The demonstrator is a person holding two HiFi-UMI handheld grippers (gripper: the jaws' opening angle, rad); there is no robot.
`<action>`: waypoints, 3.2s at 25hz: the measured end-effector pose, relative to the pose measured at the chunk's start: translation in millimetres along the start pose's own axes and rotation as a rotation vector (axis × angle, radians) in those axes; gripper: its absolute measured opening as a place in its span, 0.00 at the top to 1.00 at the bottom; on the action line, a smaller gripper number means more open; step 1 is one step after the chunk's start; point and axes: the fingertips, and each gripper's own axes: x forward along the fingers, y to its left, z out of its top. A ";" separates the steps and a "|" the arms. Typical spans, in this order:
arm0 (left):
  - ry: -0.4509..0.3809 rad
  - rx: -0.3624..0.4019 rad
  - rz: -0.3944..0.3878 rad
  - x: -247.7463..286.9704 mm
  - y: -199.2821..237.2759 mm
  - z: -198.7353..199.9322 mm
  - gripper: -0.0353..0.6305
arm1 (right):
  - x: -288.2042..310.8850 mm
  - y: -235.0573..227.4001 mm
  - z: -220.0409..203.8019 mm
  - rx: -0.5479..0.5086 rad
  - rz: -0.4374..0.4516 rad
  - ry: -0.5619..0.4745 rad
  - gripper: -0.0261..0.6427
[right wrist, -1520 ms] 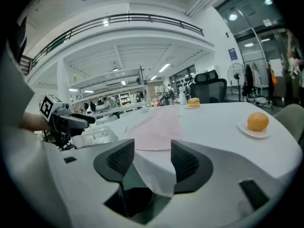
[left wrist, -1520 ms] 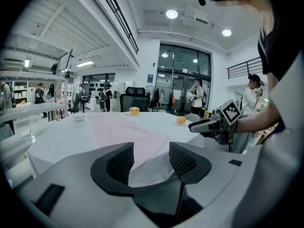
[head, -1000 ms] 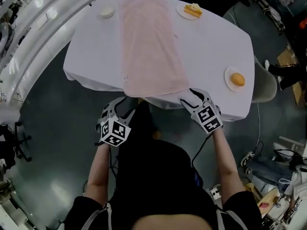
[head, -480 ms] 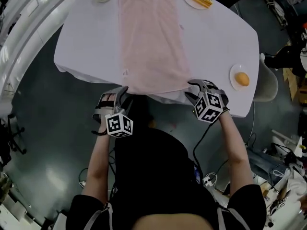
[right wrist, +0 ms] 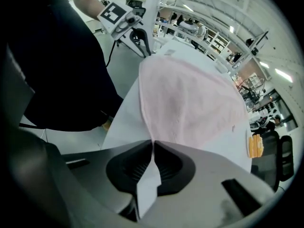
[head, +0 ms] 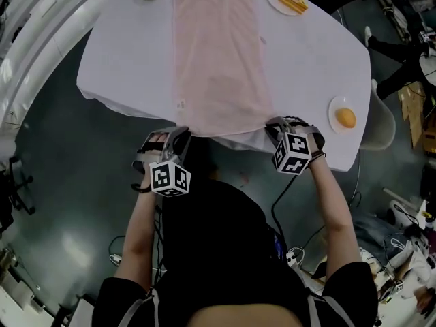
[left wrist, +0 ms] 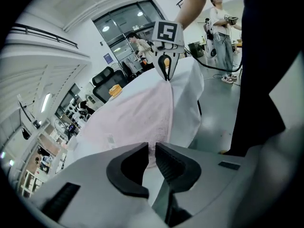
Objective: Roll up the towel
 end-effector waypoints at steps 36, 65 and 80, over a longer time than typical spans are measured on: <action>-0.052 -0.195 -0.161 -44.9 42.4 38.0 0.94 | -64.1 -24.4 20.7 0.032 -0.098 -0.159 0.94; 0.060 -0.558 -0.382 60.1 126.1 -19.0 0.94 | 32.5 -149.2 21.9 0.071 0.023 -0.084 0.93; 0.069 -0.614 -0.134 6.1 153.8 -26.5 0.83 | -24.4 -155.7 13.1 0.108 -0.142 -0.136 0.82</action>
